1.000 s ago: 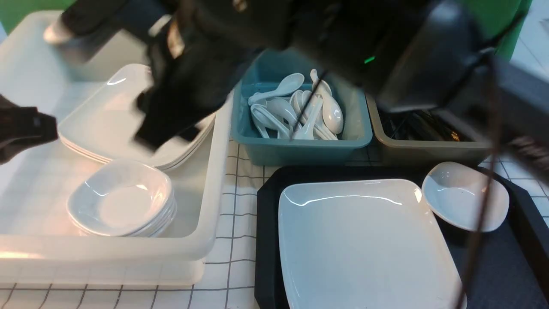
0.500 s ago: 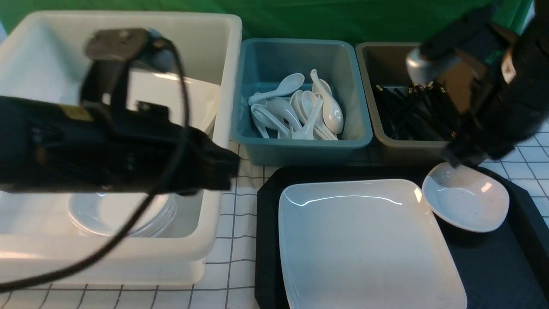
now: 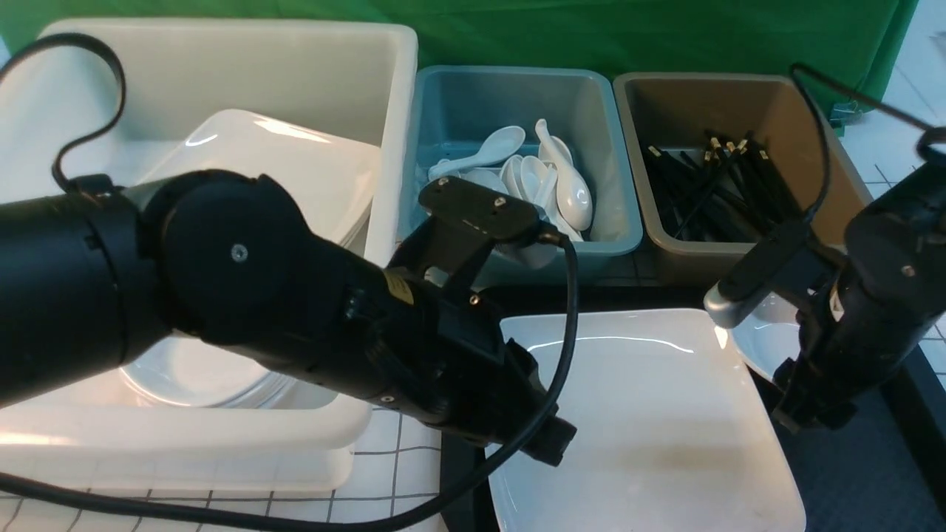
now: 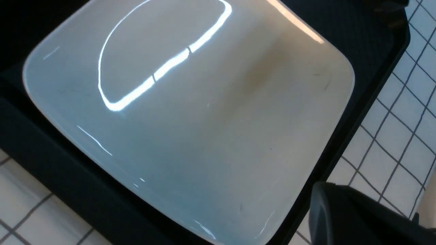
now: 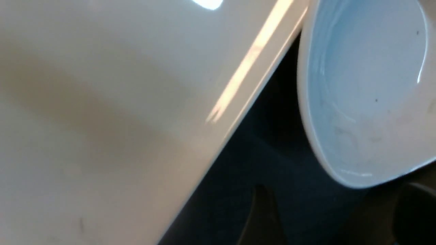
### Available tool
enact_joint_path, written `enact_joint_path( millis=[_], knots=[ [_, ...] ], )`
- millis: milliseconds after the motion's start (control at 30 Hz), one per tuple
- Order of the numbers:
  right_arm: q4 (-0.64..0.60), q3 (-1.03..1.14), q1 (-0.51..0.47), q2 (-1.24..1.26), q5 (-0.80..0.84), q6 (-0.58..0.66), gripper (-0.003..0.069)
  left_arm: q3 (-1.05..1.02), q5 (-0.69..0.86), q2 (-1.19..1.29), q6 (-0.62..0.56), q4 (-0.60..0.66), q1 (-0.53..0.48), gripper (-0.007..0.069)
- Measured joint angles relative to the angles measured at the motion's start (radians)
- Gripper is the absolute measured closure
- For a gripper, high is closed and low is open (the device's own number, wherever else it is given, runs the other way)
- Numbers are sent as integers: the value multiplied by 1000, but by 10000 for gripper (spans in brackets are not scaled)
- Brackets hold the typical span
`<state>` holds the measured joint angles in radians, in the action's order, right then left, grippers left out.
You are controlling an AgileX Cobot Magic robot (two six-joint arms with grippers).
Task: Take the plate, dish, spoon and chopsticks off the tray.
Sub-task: Use the right arm to grab a small plate from the dinner plate, then use the right arm to put the small plate into the large storage box on the left
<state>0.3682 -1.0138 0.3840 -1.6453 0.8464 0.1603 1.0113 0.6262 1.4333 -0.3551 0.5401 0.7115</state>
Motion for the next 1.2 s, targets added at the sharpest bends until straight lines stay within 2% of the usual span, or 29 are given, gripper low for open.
enact_joint_path(
  millis=[300,367,433,600,733,833,933,1100,1200],
  knots=[
    [42,0,-33,-144,-104,0,169,0,20,0,18,-27,0,637],
    [44,0,-33,-158,-127,0,188,0,20,0,19,-29,0,637],
    [44,0,-33,-162,-142,0,235,0,20,0,19,-30,0,636],
    [63,-4,-33,-162,-158,6,517,0,20,0,24,-33,0,629],
    [65,-32,-23,-139,-105,23,564,0,8,0,26,-35,0,628],
    [61,-71,4,-104,7,34,613,0,-26,0,26,-36,0,628],
    [34,-113,40,-46,141,35,619,1,-53,0,26,-37,0,628],
    [-106,-218,104,106,231,66,620,55,-47,0,52,-66,-22,628],
    [-357,-345,140,198,194,167,620,152,9,-22,96,-128,-105,628]
  ],
)
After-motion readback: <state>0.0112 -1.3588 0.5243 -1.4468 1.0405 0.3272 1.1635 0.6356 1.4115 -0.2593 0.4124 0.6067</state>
